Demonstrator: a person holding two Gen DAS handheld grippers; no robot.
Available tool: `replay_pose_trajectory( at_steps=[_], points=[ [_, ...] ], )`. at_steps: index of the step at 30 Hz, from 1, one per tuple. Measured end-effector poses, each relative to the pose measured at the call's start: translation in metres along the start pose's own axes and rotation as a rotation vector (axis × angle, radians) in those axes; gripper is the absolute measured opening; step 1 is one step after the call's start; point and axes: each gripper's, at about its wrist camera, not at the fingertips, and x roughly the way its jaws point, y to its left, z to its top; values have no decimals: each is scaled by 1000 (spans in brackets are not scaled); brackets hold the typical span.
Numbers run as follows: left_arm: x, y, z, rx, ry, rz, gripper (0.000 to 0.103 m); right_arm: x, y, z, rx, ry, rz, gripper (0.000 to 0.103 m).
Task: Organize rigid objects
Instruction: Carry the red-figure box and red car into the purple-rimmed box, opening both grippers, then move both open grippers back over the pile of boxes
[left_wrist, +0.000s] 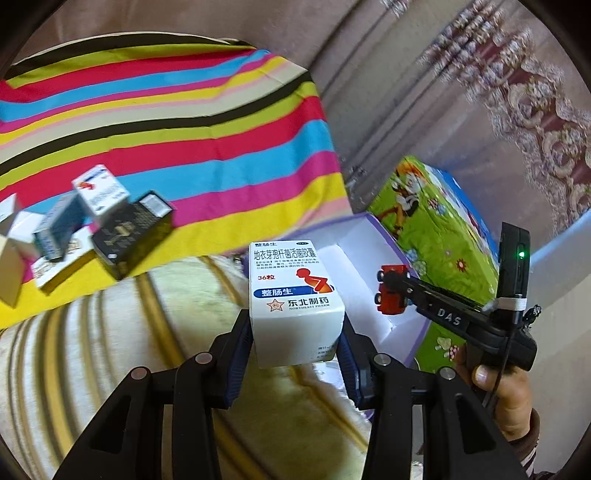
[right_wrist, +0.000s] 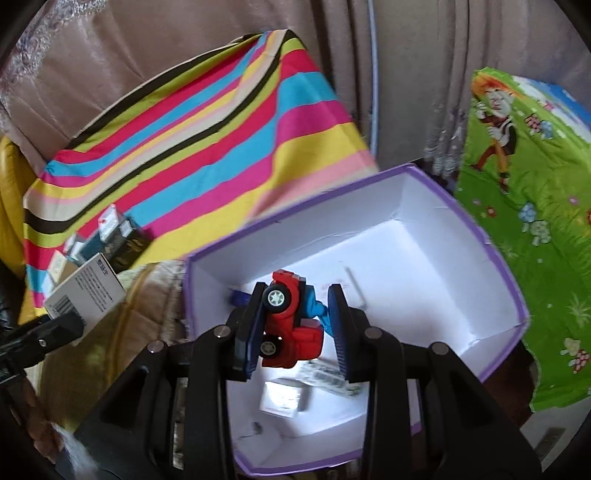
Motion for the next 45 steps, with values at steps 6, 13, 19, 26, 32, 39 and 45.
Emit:
replay_pose_trajectory(
  at_steps=[6, 13, 19, 26, 32, 39, 45],
  points=[
    [18, -19, 2, 37, 42, -22, 44, -5, -2, -4, -36, -18, -74, 37],
    [31, -34, 3, 69, 72, -44, 45, -14, -10, -5, -30, -39, -103, 37],
    [39, -33, 4, 55, 102, -49, 49, -17, -13, -6, -19, -40, -104, 42],
    [36, -30, 5, 37, 97, -24, 59, -22, -11, -2, -28, -69, -123, 74],
    [28, -30, 4, 55, 76, 30, 65, -21, -3, -2, -48, -63, -113, 77],
    [18, -22, 1, 59, 87, 107, 68, -22, 3, -5, -63, -63, -112, 78],
    [1, -1, -2, 0, 76, 165, 68, -24, 12, -6, -81, -69, -109, 80]
  ],
)
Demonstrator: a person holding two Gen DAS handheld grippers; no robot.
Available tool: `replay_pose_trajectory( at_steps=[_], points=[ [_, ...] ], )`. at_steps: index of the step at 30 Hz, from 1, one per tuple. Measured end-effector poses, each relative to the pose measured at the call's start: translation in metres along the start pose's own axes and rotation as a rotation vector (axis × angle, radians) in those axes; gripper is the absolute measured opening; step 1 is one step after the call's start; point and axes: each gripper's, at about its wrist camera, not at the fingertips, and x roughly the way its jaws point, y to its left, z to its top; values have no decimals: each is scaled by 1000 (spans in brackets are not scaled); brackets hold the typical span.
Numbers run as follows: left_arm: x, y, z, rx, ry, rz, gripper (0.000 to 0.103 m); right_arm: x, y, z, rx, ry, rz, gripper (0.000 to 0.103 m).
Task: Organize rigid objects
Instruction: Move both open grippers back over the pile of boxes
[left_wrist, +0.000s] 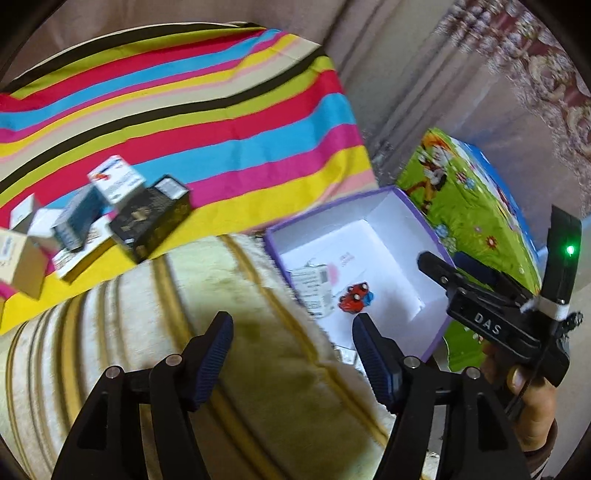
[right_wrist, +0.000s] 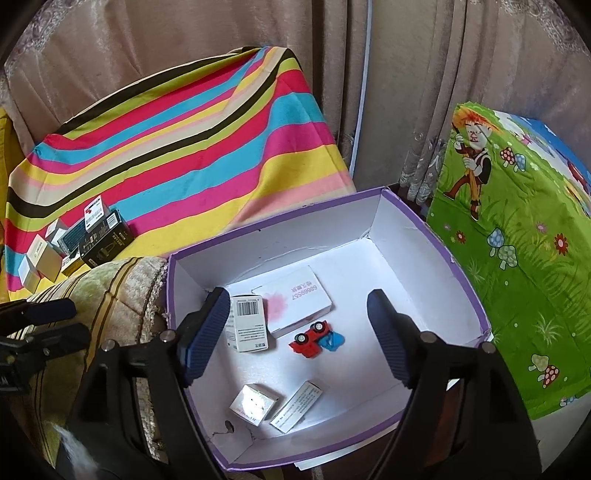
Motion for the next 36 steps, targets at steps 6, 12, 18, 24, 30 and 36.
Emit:
replay_pose_trajectory(
  at_steps=[6, 12, 18, 24, 30, 36],
  points=[
    [-19, 30, -11, -65, -64, 53, 68, -6, 17, -1, -22, -9, 36, 82],
    [-42, 62, -23, -89, -123, 139, 68, -19, 49, 0, -80, -52, 80, 90],
    [-59, 99, -39, -163, -130, 81, 68, -31, 85, 4, -164, -93, 59, 95],
    [-75, 118, -49, -204, -187, 94, 71, -38, 122, 3, -247, -104, 101, 96],
    [-87, 140, -58, -267, -230, 120, 71, -39, 153, 0, -291, -85, 157, 96],
    [-96, 162, -67, -332, -253, 134, 71, -34, 185, -4, -367, -68, 179, 96]
  ],
)
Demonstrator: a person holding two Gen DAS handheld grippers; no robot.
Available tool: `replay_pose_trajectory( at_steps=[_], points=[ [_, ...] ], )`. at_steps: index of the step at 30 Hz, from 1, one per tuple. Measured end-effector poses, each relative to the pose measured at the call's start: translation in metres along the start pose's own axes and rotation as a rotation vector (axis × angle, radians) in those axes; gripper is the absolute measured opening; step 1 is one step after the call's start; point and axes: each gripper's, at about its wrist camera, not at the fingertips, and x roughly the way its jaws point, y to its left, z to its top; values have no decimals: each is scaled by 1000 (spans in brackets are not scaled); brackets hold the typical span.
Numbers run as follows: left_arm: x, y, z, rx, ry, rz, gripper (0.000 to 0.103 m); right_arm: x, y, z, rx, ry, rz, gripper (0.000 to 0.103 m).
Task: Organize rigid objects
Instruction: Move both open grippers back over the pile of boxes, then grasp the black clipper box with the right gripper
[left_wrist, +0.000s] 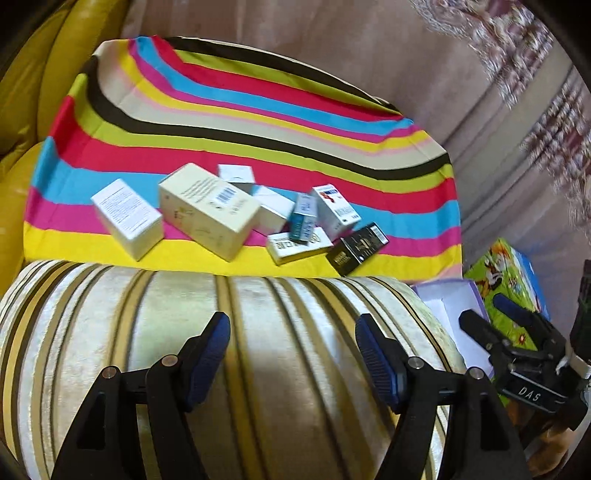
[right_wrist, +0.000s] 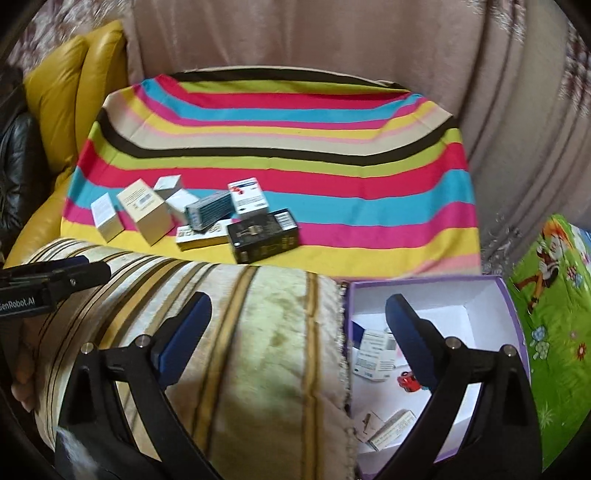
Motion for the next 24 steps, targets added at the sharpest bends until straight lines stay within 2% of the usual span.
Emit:
replay_pose_trajectory(
  at_steps=[3, 10, 24],
  points=[
    [-5, 12, 2, -23, -24, 25, 71, 8, 9, 3, -6, 25, 58, 96],
    [-2, 32, 4, -81, -16, 26, 71, 33, 19, 6, -7, 103, 94, 96],
    [3, 36, 5, -91, -8, 15, 71, 64, 30, 15, -78, 162, 39, 96]
  ],
)
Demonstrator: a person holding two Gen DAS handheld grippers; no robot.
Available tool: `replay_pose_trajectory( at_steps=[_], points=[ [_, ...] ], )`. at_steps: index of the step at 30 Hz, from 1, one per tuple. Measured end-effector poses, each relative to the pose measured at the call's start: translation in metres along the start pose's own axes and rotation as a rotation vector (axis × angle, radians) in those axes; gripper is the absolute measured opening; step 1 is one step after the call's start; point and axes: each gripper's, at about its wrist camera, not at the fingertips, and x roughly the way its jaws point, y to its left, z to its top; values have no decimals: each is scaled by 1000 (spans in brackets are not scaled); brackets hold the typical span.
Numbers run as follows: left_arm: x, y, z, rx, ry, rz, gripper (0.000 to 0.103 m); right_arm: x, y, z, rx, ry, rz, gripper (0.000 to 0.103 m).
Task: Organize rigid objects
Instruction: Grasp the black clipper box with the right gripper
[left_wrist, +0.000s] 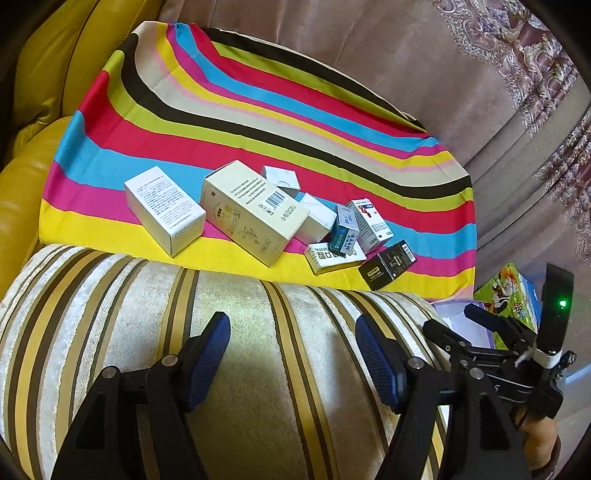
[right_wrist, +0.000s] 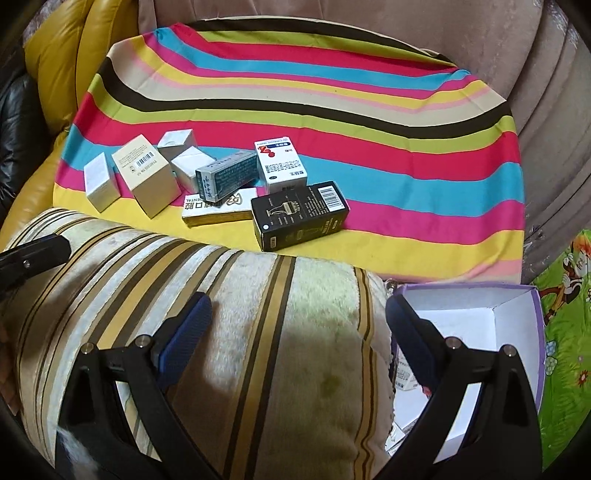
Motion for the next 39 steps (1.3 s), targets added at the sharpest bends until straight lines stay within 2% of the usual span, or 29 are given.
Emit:
replay_pose_trajectory(
  at_steps=[13, 29, 34, 39],
  points=[
    [3, 8, 4, -19, -2, -10, 71, 23, -10, 9, 51, 33, 86, 96],
    [7, 13, 4, -29, 1, -25, 71, 56, -14, 32, -64, 27, 114, 96],
    [9, 13, 4, -29, 1, -27, 72, 64, -16, 38, -78, 41, 161, 96],
    [9, 14, 4, -31, 2, -30, 72, 71, -16, 45, -129, 32, 140, 96]
  ],
)
